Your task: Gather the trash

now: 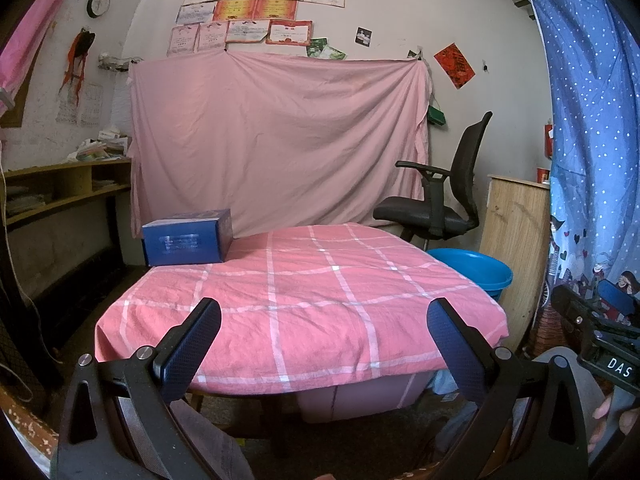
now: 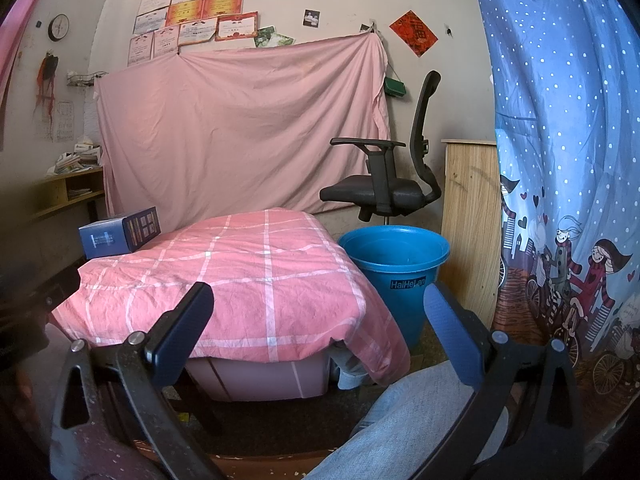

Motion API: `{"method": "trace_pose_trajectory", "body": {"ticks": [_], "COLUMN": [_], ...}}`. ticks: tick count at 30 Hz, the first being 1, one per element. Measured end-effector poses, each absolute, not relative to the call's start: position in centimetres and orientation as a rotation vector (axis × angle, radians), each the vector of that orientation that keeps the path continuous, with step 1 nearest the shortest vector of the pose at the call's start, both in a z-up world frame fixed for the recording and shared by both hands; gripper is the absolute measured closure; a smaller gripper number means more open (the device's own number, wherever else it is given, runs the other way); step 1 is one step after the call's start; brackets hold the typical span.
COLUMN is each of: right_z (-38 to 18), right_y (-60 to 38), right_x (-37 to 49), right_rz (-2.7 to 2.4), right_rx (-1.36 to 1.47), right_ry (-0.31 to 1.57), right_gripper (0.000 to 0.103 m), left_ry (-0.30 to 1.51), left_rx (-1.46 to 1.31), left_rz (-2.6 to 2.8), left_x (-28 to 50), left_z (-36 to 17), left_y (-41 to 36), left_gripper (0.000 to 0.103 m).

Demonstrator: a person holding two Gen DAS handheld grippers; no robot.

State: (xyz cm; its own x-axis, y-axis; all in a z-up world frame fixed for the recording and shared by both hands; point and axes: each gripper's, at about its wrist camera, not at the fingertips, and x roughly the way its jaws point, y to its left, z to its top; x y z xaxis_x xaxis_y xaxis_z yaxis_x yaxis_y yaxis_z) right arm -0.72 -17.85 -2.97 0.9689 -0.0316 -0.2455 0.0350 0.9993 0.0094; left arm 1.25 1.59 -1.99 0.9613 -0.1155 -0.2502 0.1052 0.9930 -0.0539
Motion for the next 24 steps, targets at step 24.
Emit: {"method": "trace_pose_trajectory", "body": {"ticks": [24], "right_z": [-3.27], "right_y": [-17.65], "right_x": [-0.60], "right_rz": [-0.033], "right_rx": [0.015], "right_ry": [0.250], "right_gripper": [0.000], "left_ry": [0.248], "left_rx": [-0.046], "left_rz": [-0.093], "left_x": [0.79], "left_z": [-1.88], "left_y": [1.58], "left_gripper": [0.002]}}
